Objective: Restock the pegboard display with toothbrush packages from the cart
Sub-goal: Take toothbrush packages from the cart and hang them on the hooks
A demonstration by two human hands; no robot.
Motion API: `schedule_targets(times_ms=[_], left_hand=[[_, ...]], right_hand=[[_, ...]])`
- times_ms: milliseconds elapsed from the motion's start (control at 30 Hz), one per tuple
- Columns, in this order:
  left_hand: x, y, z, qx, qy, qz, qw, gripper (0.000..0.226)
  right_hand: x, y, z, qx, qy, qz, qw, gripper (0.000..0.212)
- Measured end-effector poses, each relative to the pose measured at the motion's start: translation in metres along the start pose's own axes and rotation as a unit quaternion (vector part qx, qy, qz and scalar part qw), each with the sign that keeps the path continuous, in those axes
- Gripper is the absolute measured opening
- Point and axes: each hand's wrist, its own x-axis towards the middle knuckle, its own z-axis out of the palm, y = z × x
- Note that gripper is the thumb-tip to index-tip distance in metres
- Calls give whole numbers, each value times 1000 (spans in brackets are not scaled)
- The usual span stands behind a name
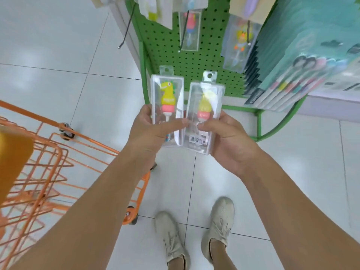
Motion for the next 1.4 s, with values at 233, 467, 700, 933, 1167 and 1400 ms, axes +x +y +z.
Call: schedule_targets(times_ms=[233, 467, 700, 933, 1167, 1400], left_hand=[[9, 7, -9, 2, -2, -9, 1000, 61], [11, 15, -17, -92, -49, -34, 994, 64], [23, 9, -36, -49, 11, 8, 999, 66], [34, 11, -31, 14, 32, 35, 999, 54], [43, 12, -27, 29, 12, 42, 999, 38], [42, 10, -26, 59, -45, 45, 996, 26]], right_hand=[[6, -10, 21, -124, 35, -39, 991, 65], [27, -8, 46, -162, 73, 24, 984, 62], [41, -12, 41, -182, 90, -116, 972, 60], [63, -17, 43, -155, 95, -162, 970, 34], [80, -25, 45, -126, 99, -169, 973, 29], [104, -37, 44, -166, 132, -137, 968, 22]])
